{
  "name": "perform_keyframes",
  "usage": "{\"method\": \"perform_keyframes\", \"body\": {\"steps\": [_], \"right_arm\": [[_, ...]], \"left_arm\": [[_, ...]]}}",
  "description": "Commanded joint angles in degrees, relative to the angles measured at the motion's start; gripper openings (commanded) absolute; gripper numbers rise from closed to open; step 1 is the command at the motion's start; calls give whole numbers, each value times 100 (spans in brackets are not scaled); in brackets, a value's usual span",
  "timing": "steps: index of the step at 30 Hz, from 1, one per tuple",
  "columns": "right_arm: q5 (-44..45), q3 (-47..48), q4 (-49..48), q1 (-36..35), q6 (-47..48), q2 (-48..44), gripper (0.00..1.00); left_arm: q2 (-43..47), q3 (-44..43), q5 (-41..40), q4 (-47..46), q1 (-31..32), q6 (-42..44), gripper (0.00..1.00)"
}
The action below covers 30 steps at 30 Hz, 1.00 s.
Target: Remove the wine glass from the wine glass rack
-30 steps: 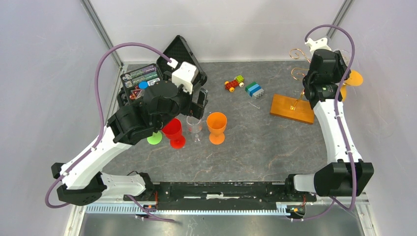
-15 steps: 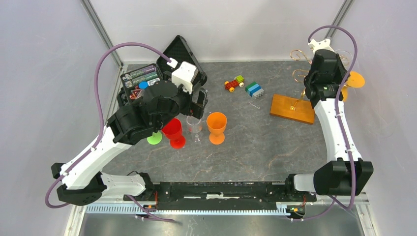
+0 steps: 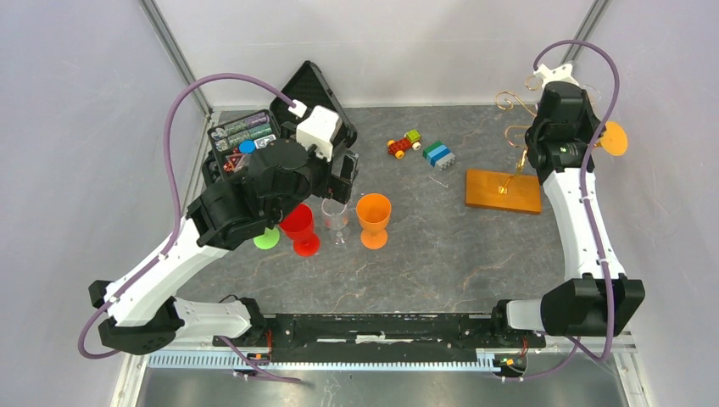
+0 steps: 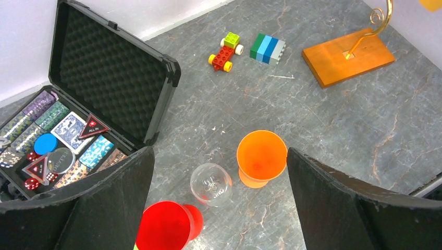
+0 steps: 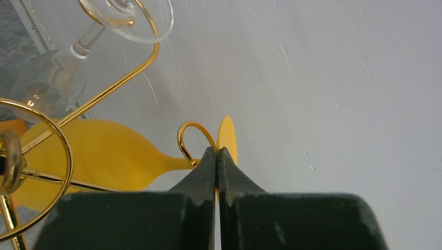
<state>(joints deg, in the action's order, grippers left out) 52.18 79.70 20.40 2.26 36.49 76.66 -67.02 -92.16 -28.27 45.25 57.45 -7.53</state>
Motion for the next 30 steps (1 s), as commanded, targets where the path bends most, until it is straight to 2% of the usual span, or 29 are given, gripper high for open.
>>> {"method": "perform_keyframes", "body": {"steps": [1,7,22,26,30], "right_arm": [[357,252,258,-158,70,6,0],[745,233,302,-491,238,-45,0],[928,169,1,-1045,567,-183,0],[899,71,-412,-1090,799,-177,0],[948,-135,-1312,-1096,1351,-28,0]], "left_arm": [[40,62,-108,-389,-15,394,100],[66,163,-143,-540,-19,584,100],[1,129,-118,-546,-30,581,100],[43,98,-28,-557,-26,516,100],[78,67,-5,-544,-24,491,100]]}}
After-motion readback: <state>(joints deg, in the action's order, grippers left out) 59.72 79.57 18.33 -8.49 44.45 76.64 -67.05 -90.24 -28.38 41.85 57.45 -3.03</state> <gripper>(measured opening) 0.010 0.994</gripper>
